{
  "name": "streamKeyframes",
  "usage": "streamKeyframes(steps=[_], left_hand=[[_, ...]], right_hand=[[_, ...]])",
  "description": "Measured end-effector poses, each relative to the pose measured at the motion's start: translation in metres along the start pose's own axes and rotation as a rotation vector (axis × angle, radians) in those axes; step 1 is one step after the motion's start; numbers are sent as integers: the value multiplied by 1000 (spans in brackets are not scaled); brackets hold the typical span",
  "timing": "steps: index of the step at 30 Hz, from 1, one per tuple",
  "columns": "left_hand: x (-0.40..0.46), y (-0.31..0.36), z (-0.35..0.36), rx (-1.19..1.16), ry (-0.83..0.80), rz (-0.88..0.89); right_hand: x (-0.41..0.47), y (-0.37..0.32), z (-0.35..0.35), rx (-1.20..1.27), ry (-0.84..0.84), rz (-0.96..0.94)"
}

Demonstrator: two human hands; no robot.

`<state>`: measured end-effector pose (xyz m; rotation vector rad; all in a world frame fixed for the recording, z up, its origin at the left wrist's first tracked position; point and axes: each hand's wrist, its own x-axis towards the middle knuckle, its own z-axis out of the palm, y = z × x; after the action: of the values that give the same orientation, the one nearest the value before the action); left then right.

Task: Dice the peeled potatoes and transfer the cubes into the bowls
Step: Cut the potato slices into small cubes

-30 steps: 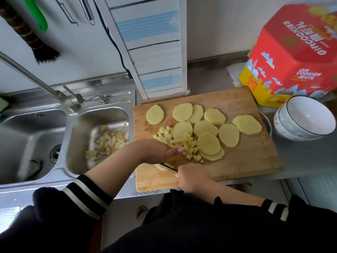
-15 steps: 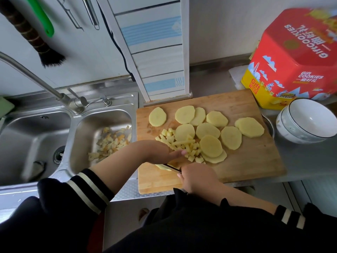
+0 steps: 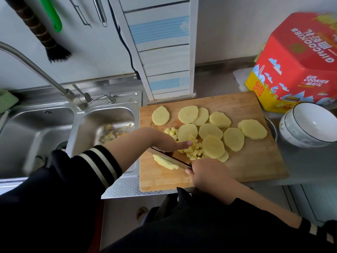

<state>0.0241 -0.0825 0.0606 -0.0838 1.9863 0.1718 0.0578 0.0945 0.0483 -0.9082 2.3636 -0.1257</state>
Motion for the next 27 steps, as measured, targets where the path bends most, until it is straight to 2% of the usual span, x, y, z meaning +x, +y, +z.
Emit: streamKeyframes(steps=[7,15,20,23,25,27], left_hand=[[15,3,-13,-100,-111,17],[34,15,-30,-118,-184,-56],[43,11,-35,-124,-105,-20],[31,2,-43,-97,81,52],[16,-9,-45,-99,375,149],[-3,-23,-38,-258,785,251]], right_hand=[[-4,12,-14,-81,17,-9],[-7,31,-27,-174,12,-7],[-3,33,-20,-188,28,-13],[0,33,-17,-174,25,-11],[2,33,-15,-155,18,9],[5,34,-13,-117,-1,46]])
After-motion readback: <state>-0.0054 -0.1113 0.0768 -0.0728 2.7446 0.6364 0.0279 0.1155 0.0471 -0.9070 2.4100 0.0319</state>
